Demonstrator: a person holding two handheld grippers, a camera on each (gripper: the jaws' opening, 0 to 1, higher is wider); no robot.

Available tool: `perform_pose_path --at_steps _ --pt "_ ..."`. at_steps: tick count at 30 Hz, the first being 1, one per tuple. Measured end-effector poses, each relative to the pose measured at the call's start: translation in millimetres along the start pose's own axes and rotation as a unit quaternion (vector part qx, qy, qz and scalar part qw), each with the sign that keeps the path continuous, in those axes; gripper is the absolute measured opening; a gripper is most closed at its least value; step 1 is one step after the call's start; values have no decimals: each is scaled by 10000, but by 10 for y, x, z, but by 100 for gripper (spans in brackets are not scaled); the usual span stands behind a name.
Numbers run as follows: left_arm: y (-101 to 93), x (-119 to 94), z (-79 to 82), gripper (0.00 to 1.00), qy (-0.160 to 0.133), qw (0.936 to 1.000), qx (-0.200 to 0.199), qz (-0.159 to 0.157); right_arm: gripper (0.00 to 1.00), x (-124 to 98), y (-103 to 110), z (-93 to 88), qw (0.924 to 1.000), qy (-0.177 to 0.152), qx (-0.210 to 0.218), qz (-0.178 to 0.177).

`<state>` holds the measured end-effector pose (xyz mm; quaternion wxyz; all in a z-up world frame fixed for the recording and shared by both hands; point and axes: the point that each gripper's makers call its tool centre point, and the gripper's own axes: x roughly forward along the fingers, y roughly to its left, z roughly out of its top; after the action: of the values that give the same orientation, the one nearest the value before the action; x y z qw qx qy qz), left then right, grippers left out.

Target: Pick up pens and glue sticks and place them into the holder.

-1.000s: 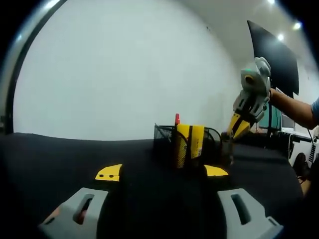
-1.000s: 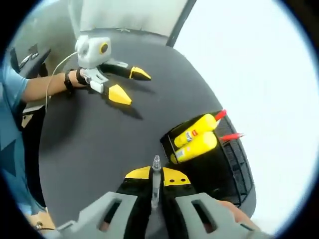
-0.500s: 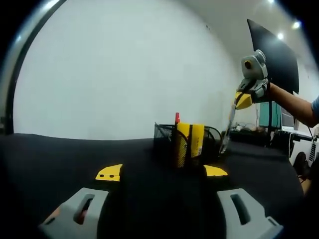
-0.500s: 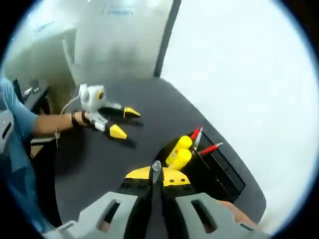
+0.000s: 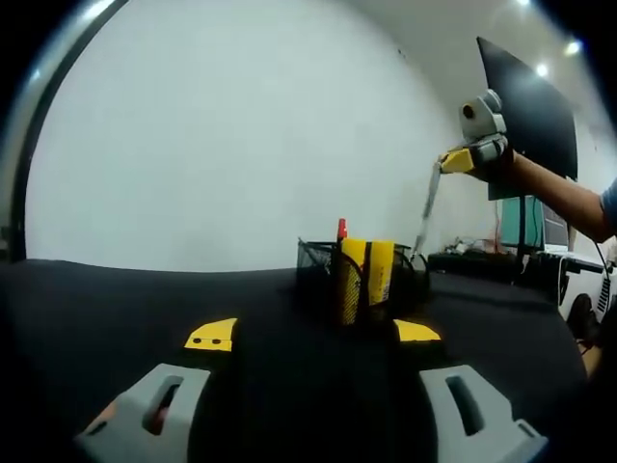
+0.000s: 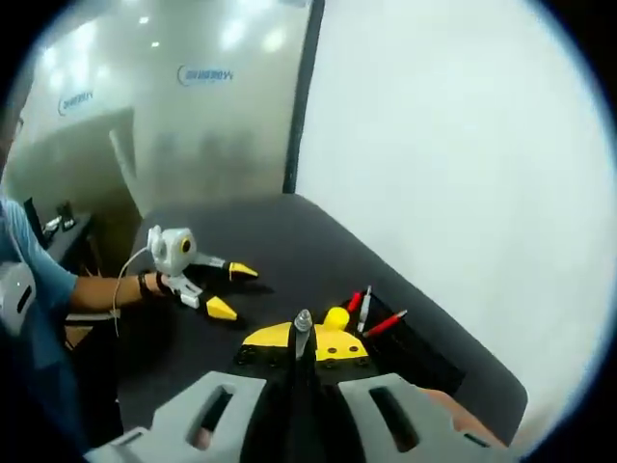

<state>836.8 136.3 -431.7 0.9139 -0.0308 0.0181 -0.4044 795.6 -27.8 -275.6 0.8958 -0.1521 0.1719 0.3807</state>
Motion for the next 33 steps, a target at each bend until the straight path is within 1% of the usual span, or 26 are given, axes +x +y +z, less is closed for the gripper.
perform_pose_path --at_steps 2,3,6,8,10,14,17,18,20,25,29,33 --pt "0 1 1 58 -3 10000 -4 0 3 -16 -64 102 9998 -158 72 -24" --pt "1 2 -2 58 4 10000 -7 1 3 -21 -87 165 9995 -292 147 -51" --pt "-2 5 -3 58 8 10000 -1 -6 3 -32 -165 264 9987 -431 230 -105" --pt "-6 4 -2 58 5 10000 2 -10 3 -25 -198 319 9984 -492 255 -132" --pt "-4 2 -1 58 1 10000 0 -5 3 -7 -177 352 9979 -548 288 -163" --pt "-8 1 -3 58 2 10000 -8 -7 3 44 -258 434 9969 -639 389 -250" --pt "-8 1 -8 58 13 10000 -2 -5 3 94 -365 496 9956 -700 375 -499" --pt "-14 -2 -9 58 13 10000 -2 -6 3 114 -396 507 9952 -698 365 -575" --pt "-25 -6 -13 58 16 10000 4 -2 3 150 -502 533 9933 -724 307 -844" --pt "-52 -15 -23 57 29 10000 25 1 3 282 -708 547 9883 -806 314 -1256" --pt "-56 -18 -26 57 32 10000 16 3 3 415 -790 514 9872 -847 391 -1292" --pt "-57 -18 -28 57 35 10000 22 2 3 554 -861 446 9870 -776 420 -1345"
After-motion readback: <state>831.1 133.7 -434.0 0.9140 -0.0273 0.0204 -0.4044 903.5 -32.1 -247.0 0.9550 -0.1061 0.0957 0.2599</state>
